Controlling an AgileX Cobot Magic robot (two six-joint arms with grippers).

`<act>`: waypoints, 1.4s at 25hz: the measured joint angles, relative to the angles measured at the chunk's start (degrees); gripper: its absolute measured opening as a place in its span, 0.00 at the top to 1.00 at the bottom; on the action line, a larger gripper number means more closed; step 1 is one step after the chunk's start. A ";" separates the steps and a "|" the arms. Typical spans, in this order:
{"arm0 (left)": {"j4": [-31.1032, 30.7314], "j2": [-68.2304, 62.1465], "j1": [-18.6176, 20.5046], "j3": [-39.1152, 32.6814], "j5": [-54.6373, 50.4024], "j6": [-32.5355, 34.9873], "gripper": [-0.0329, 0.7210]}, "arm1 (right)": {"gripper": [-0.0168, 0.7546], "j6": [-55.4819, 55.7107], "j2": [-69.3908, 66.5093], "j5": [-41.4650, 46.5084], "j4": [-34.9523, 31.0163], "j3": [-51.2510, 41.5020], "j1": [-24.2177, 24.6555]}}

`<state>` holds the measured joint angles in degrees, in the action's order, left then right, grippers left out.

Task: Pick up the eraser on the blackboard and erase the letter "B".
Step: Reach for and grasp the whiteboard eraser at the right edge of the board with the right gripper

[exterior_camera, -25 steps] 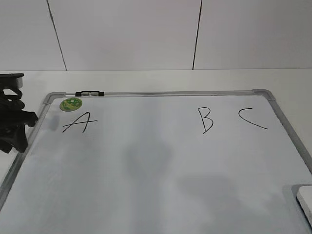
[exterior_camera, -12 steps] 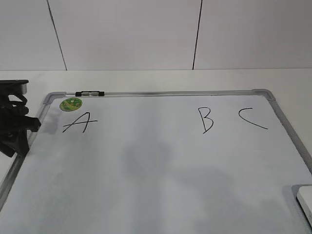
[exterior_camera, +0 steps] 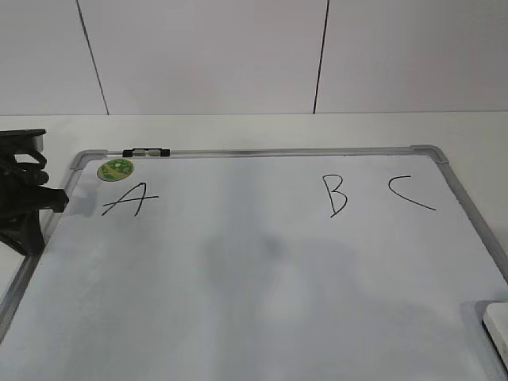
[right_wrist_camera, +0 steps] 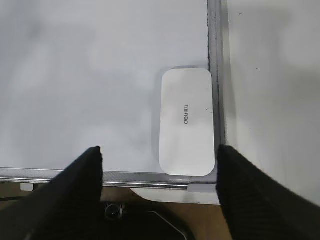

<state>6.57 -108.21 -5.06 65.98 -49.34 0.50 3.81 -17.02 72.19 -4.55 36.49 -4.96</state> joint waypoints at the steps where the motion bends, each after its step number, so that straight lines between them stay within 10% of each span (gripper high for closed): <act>1: 0.00 0.00 0.00 0.00 0.00 -0.09 0.91 | 0.26 0.39 -1.61 0.03 -0.10 0.30 0.00; 12: 0.00 0.00 0.00 0.00 0.00 -0.12 0.91 | 0.26 1.00 -14.28 0.03 -8.08 1.04 0.00; 35: 0.00 0.00 0.00 0.00 0.00 -0.12 0.91 | 0.26 3.00 -29.08 -0.58 1.71 1.15 0.00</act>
<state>6.57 -108.21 -5.06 65.98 -49.34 0.38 6.80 -46.10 71.61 -2.85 37.63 -4.96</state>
